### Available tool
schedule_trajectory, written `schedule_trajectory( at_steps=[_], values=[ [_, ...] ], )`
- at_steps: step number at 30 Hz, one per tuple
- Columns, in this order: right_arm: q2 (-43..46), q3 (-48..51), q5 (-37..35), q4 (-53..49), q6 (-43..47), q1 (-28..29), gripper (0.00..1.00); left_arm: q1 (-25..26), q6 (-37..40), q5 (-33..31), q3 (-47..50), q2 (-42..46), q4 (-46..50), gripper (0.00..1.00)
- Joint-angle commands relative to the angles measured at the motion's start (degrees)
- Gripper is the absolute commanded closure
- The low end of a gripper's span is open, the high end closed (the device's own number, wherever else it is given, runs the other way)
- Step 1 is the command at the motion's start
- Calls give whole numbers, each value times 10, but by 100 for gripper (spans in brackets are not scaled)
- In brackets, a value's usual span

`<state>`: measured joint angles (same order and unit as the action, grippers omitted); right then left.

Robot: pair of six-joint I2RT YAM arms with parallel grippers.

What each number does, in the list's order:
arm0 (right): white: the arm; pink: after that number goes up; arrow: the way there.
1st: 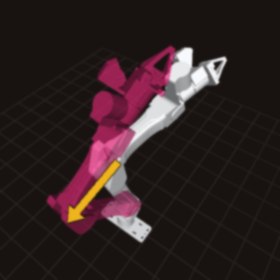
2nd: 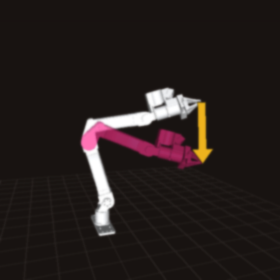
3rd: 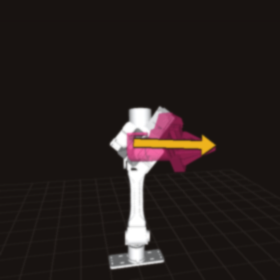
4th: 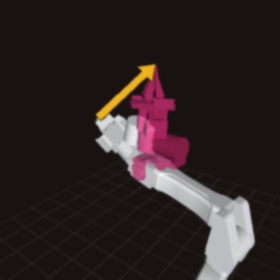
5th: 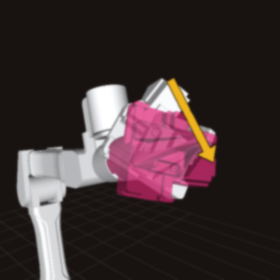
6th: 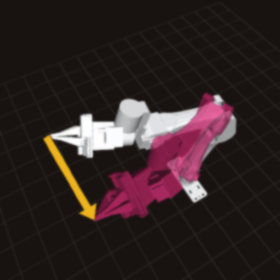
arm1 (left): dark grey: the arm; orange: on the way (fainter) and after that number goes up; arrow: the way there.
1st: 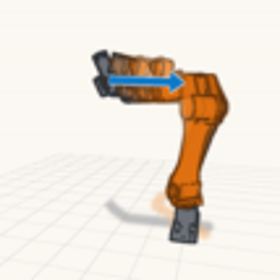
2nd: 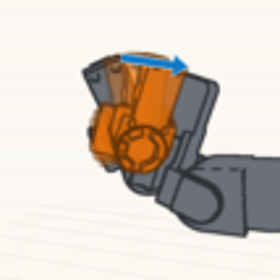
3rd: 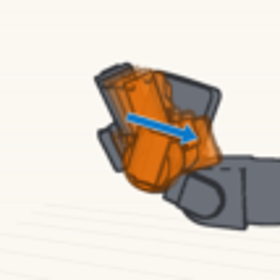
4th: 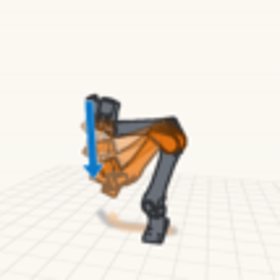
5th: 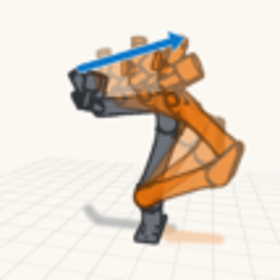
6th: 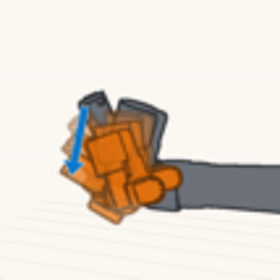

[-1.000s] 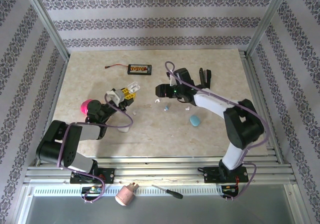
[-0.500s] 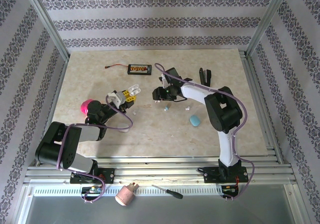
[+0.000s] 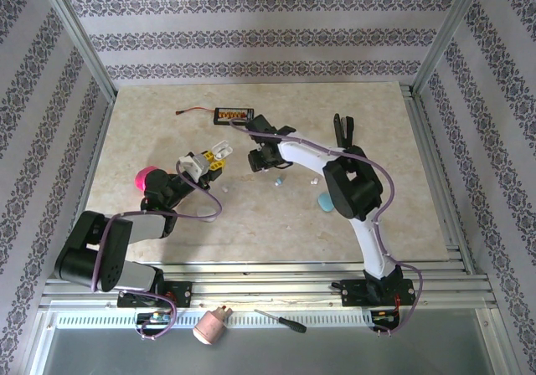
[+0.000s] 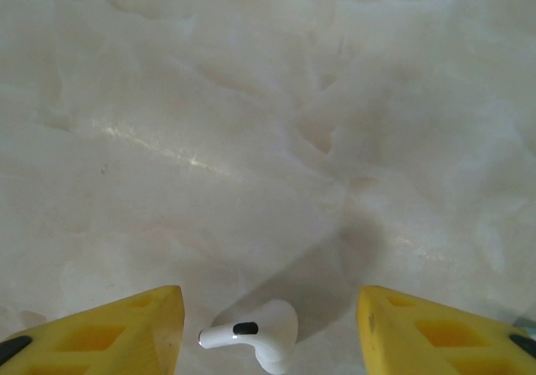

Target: Insert wireless bluetooth earbuds into charging case

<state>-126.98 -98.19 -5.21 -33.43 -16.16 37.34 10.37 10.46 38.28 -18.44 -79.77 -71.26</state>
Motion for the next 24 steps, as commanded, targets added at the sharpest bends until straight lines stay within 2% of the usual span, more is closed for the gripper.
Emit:
schedule_trajectory(
  at_steps=[1,17,24],
  values=[
    [-22,-31,-71,-58,30,10,42,-6,19,-6,3,15,16,100],
    [43,30,-111,-76,36,11,46,-7,20,2,-3,25,31,100],
    [42,16,-109,-75,43,11,51,-9,25,-10,1,29,32,100]
  ],
)
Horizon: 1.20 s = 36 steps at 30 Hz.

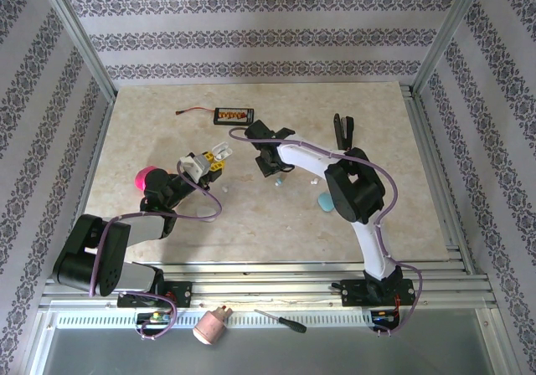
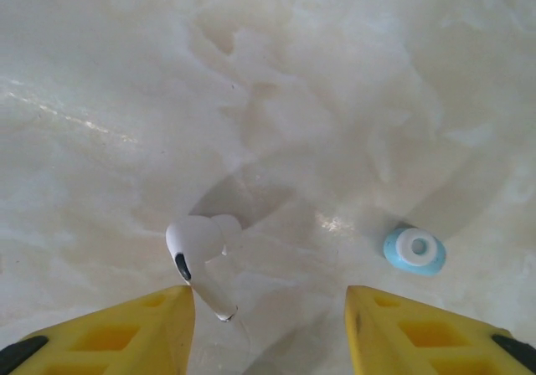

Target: Insert wireless bluetooth earbuds into charging case

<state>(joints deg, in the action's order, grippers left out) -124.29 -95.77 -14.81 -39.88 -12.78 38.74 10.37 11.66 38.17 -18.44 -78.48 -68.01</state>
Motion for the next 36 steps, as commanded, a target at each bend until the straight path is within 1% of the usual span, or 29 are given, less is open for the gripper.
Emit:
schedule_trajectory(
  at_steps=[1,9,25,27,29,32,33,36],
  values=[
    [11,-14,-13,-12,9,-2,52,-10,15,-11,2,17,1,100],
    [-30,-65,5,-33,20,3,54,-18,11,-11,7,15,-2,100],
    [-81,-116,12,-76,32,8,70,-19,6,-7,7,-1,-20,100],
    [-83,-117,13,-81,33,9,70,-19,6,-7,7,-1,-20,100],
    [-83,-117,12,-85,34,9,65,-19,5,-6,8,-1,-21,100],
    [-79,-119,18,-98,42,9,63,-19,4,-7,8,0,-20,100],
    [-79,-122,26,-107,48,9,60,-19,5,-6,8,0,-20,100],
    [-90,-146,39,-150,65,10,58,-19,4,-5,7,1,-21,100]
  ],
)
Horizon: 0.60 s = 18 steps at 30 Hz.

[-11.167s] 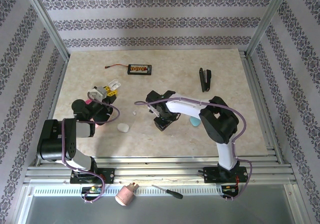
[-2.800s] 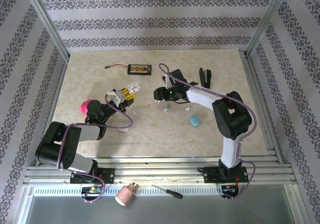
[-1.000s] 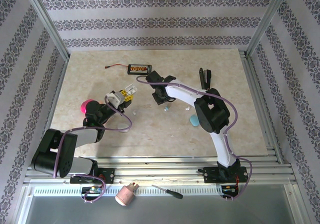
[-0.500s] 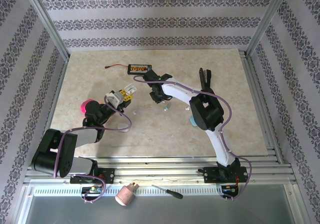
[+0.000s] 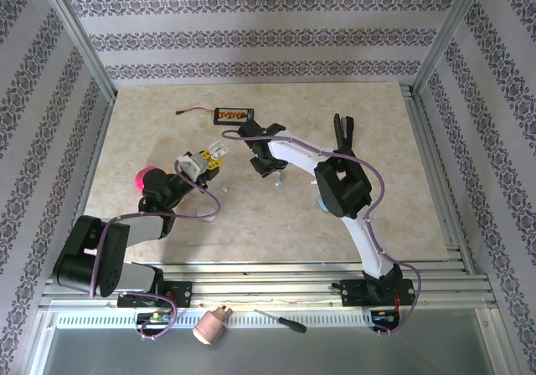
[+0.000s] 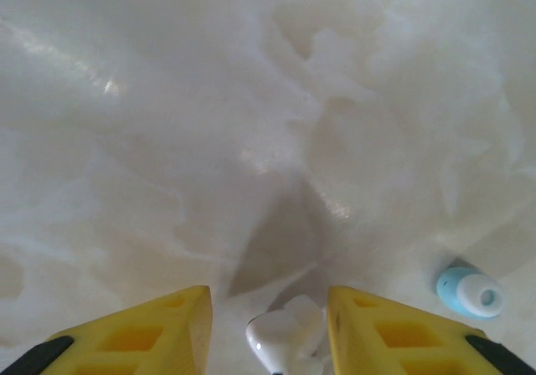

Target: Insert wireless bluetooth earbuds into charging case

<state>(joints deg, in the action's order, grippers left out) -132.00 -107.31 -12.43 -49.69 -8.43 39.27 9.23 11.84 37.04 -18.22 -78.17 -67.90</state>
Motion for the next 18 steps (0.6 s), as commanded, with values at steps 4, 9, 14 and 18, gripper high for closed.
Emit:
schedule_trajectory(
  at_steps=[4,9,14,18],
  values=[
    [-33,-74,17,-112,41,5,54,-8,4,6,6,4,-21,100],
    [-85,-164,11,-223,75,3,47,-9,18,10,9,26,8,100],
    [-113,-228,16,-274,90,-2,47,-13,64,-10,20,93,108,100],
    [-151,-288,20,-320,106,-1,47,-12,92,-35,27,143,178,100]
  ],
)
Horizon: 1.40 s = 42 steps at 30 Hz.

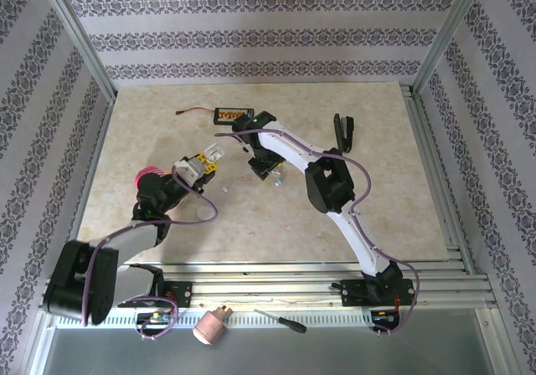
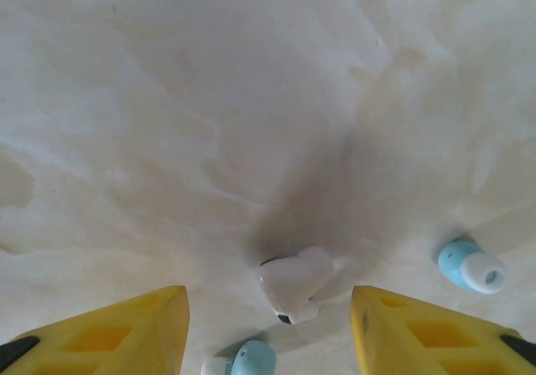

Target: Insert wireless bluetooth earbuds into charging case

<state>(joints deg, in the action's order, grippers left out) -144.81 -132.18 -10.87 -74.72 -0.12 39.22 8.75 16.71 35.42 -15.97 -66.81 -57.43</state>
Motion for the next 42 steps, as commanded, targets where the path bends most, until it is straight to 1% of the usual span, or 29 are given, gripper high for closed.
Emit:
schedule_trajectory(
  at_steps=[1,9,16,22,28,33,37,42],
  values=[
    [-31,-53,3,-78,24,-1,47,-8,45,-21,6,34,78,100],
    [-87,-146,-3,-145,42,1,49,-8,41,-12,6,16,52,100],
    [-96,-152,-10,-136,36,-3,54,-8,37,-7,7,12,45,100],
    [-105,-176,-15,-128,25,-5,55,-8,36,0,3,9,45,100],
    [-114,-194,-5,-123,7,-10,56,-8,33,4,2,-1,36,100],
    [-115,-190,-7,-130,11,-10,55,-8,34,3,3,-1,35,100],
    [-108,-177,-6,-129,11,-12,57,-8,33,3,3,-1,35,100],
    [-104,-161,-11,-130,14,-15,57,-8,33,3,1,-1,34,100]
  ],
)
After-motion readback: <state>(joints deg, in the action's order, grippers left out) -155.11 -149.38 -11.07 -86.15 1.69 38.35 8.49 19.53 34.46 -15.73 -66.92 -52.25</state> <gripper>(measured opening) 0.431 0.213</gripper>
